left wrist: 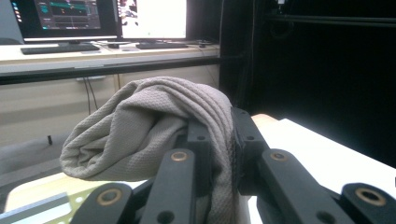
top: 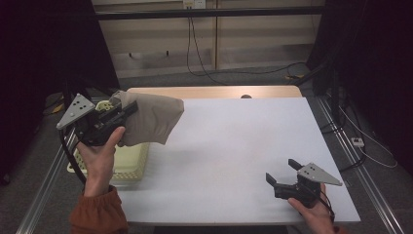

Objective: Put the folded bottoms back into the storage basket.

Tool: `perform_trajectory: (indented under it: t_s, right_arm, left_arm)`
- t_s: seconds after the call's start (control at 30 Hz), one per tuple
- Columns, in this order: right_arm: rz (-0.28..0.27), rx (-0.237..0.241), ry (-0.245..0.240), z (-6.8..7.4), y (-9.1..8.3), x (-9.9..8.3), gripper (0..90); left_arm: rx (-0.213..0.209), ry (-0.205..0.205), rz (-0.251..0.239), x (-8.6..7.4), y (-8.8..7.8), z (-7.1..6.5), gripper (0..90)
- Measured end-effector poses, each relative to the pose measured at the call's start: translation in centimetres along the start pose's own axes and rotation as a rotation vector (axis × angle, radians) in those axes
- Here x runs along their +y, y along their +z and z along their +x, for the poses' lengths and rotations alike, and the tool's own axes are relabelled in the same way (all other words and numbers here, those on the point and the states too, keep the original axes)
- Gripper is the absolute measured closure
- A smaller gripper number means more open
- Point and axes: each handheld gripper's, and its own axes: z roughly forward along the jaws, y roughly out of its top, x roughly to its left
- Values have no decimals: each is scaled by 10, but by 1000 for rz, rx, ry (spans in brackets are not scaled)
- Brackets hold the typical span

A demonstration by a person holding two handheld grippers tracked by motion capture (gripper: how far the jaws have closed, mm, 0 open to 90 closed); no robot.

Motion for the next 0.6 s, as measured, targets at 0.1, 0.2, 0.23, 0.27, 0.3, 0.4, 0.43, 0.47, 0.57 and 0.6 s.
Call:
perform_trajectory:
  t_s: [0.1, 0.2, 0.23, 0.27, 0.3, 0.4, 0.43, 0.47, 0.57, 0.6]
  right_arm:
    - [2, 0, -2, -1, 0, 0, 40]
    - [5, -1, 0, -1, 0, -1, 40]
    - [5, -1, 1, -1, 0, -1, 40]
    - [5, -3, 1, -1, 0, -1, 40]
    - [4, -4, 0, -1, 1, 0, 40]
    - [3, -2, -1, 0, 1, 0, 40]
    - [4, -2, -2, 0, 1, 0, 40]
    - [1, -2, 1, 0, 0, 0, 40]
    - [1, -1, 3, -1, 0, 0, 40]
    - [0, 0, 4, -1, 0, 0, 40]
  left_arm:
    - [11, -2, 1, 3, -5, 3, 805]
    - [29, 18, 17, 4, -11, 4, 805]
    - [31, 10, 9, 3, -14, 4, 805]
    - [30, 6, 0, 2, -16, 6, 805]
    - [31, 1, -1, 1, -18, 7, 805]
    - [35, -6, 5, 0, -22, 12, 805]
    - [38, -7, 7, 0, -23, 13, 805]
    - [42, -8, 8, 0, -25, 14, 805]
    - [54, -10, 2, 1, -29, 17, 805]
    - [57, -13, 0, 2, -31, 18, 805]
